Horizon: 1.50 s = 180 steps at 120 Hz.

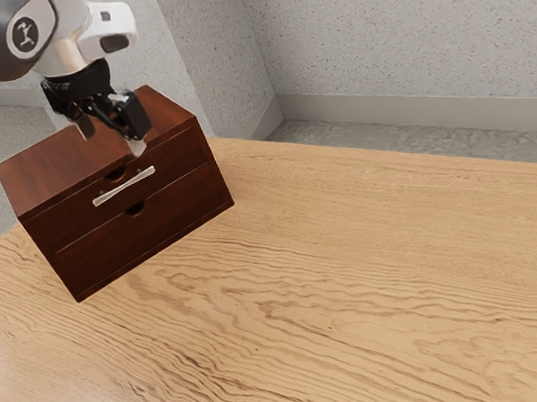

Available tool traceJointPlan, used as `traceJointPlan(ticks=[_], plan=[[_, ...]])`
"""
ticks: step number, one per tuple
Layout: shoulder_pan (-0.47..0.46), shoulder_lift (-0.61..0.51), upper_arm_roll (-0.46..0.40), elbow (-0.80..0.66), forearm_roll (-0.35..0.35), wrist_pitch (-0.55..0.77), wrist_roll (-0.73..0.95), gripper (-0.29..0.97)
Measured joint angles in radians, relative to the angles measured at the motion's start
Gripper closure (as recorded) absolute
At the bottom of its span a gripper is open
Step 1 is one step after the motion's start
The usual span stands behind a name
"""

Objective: Pull the drawer handle with one arm to open the drawer

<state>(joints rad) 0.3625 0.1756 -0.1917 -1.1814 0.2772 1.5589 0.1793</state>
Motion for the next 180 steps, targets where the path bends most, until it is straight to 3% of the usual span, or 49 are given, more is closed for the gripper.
traceJointPlan(ticks=[20,69,121,180], plan=[[-0.002,0.023,-0.001,-0.033,0.008,0.056,0.070,0.00],[0.040,0.012,0.027,-0.278,0.087,0.300,0.171,0.00],[0.083,0.044,0.029,-0.284,0.114,0.412,0.226,0.00],[0.121,0.099,0.029,-0.276,0.132,0.523,0.280,0.22]])
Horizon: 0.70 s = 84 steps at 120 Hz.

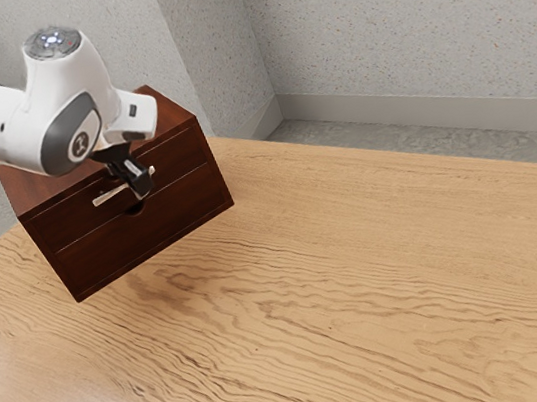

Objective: Pull the drawer handle with one arm to open the drawer

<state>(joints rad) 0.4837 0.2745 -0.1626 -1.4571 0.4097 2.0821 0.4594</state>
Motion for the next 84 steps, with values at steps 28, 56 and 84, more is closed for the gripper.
traceJointPlan(ticks=[28,56,84], plan=[[0.004,0.021,0.000,0.000,0.000,0.017,0.014,0.25],[0.005,0.022,0.000,-0.006,0.000,0.024,0.021,0.26],[0.003,0.018,-0.002,-0.048,0.007,0.037,0.017,0.20]])
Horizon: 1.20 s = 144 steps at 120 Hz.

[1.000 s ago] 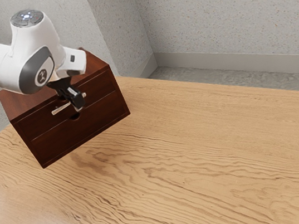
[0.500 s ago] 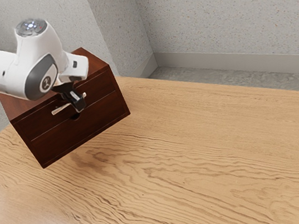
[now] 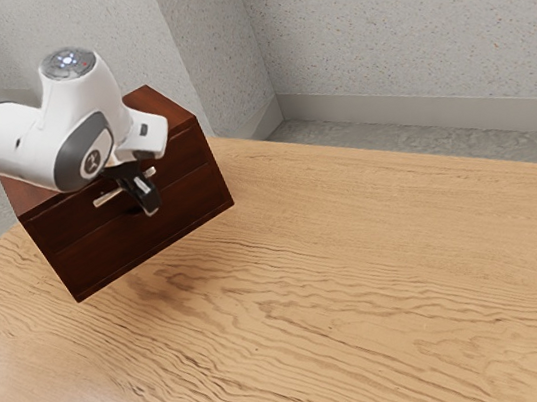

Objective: Pull the drawer handle with one arm to open the drawer

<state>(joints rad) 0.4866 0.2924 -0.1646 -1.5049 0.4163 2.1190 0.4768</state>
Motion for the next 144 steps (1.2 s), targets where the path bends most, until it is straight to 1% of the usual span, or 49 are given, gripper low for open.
traceJointPlan(ticks=[6,18,41,49,73,86,119,139,144], plan=[[-0.002,-0.009,-0.001,-0.014,0.001,0.003,-0.002,0.19],[0.000,-0.036,-0.007,-0.040,0.000,0.006,-0.006,0.26],[-0.006,-0.069,-0.011,-0.092,0.000,0.016,-0.019,0.25],[-0.009,-0.090,-0.014,-0.117,0.000,0.022,-0.024,0.28],[-0.010,-0.139,-0.044,-0.189,-0.002,0.042,-0.044,0.24],[-0.010,-0.180,-0.056,-0.236,-0.004,0.053,-0.057,0.28],[-0.014,-0.226,-0.098,-0.309,-0.009,0.074,-0.093,0.24],[-0.014,-0.270,-0.101,-0.358,-0.012,0.087,-0.113,0.27],[-0.017,-0.282,-0.102,-0.371,-0.012,0.089,-0.118,0.29]])
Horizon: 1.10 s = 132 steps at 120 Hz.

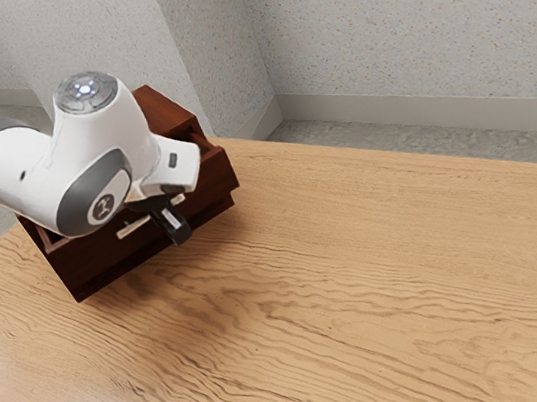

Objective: Pull the drawer handle with one arm to open the drawer

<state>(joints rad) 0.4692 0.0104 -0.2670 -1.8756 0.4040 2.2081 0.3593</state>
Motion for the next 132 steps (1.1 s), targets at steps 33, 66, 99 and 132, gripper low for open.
traceJointPlan(ticks=[33,66,99,132], plan=[[0.003,-0.041,-0.035,-0.055,-0.010,0.007,-0.032,0.25],[0.013,-0.075,-0.068,-0.097,-0.014,0.015,-0.065,0.28],[0.012,-0.086,-0.096,-0.105,-0.017,0.016,-0.096,0.31],[0.012,-0.134,-0.098,-0.113,-0.015,0.011,-0.120,0.51]])
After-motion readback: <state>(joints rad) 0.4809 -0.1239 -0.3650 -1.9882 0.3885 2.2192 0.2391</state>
